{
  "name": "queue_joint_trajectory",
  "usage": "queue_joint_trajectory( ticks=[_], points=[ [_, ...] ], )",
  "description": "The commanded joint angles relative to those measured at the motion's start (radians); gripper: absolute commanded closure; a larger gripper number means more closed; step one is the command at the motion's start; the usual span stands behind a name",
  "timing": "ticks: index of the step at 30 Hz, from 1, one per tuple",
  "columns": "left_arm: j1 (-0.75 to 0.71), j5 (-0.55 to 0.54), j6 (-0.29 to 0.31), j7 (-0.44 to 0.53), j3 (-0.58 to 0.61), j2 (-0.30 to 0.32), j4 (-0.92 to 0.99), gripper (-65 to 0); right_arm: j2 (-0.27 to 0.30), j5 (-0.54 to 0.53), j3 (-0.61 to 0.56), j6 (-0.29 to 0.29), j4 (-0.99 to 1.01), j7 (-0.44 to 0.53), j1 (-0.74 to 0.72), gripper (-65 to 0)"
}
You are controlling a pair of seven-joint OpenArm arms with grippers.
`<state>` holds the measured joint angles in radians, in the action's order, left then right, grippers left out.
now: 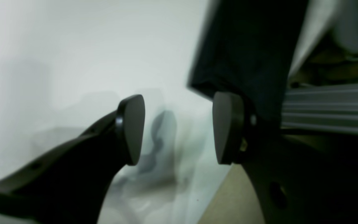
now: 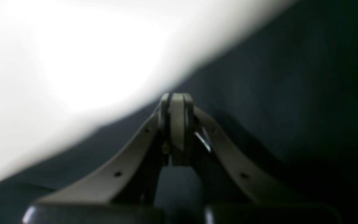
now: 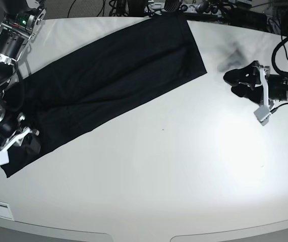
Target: Fold the T-shirt properly
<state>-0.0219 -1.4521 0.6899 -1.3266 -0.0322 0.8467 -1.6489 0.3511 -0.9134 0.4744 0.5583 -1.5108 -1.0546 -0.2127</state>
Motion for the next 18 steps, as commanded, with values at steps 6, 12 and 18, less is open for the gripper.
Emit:
queue_joint_trajectory(
  ticks=[6,12,18],
  points=[
    [0.013,-0.031,0.008,0.055,-0.005,-0.078,-0.269,0.0,0.131,-0.240,0.016,0.123,-0.167,-0.117,-0.015,0.0],
    [0.014,0.010,0.008,0.057,0.132,-0.125,-0.389,0.0,0.230,-0.235,0.018,0.134,-0.175,-0.151,0.005,0.0],
    [0.014,0.359,0.008,0.180,0.433,-0.135,-0.397,0.0,0.289,-0.231,0.018,0.134,-0.175,-0.151,0.005,0.0]
  ],
)
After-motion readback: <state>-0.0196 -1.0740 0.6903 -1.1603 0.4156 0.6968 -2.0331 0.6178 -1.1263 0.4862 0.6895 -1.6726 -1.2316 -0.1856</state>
